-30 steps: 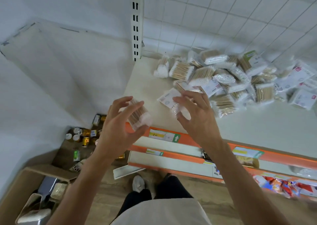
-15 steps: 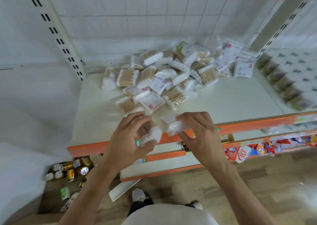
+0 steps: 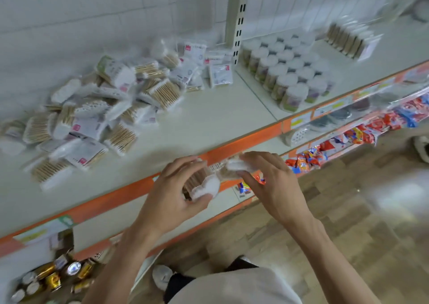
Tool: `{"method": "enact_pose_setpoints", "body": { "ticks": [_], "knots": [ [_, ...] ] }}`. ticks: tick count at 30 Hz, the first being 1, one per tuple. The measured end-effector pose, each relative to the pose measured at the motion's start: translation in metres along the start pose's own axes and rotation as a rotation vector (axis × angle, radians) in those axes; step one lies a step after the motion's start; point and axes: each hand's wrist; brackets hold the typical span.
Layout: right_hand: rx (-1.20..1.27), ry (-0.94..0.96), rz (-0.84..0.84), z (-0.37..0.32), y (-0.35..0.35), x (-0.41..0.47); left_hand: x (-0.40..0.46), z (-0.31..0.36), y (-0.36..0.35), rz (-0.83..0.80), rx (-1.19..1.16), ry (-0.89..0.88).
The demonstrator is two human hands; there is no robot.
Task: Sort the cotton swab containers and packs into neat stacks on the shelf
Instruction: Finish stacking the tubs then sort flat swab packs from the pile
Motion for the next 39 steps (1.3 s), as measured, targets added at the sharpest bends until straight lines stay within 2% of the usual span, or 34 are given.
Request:
{"method": "enact_pose_setpoints", "body": {
  "ticks": [12, 23, 33, 39],
  "knots": [
    [0.063, -0.051, -0.097, 0.152, 0.059, -0.014, 0.077, 0.067, -0.120, -0.058, 0.025, -0.027],
    [0.034, -0.126, -0.030, 0.227, 0.084, 0.013, 0.165, 0.094, -0.169, -0.090, 0.026, -0.131],
    [-0.081, -0.260, 0.036, 0.321, 0.134, 0.067, 0.288, 0.125, -0.250, -0.141, -0.116, -0.291],
    [-0.087, -0.301, 0.108, 0.362, 0.144, 0.096, 0.338, 0.136, -0.286, -0.206, -0.189, -0.319]
  ]
}}
Point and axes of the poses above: each hand's wrist, its own x-axis towards the middle knuckle, its own y-axis out of the back of the hand, z = x × y, and after that the axes turned 10 degrees about -x, right-handed
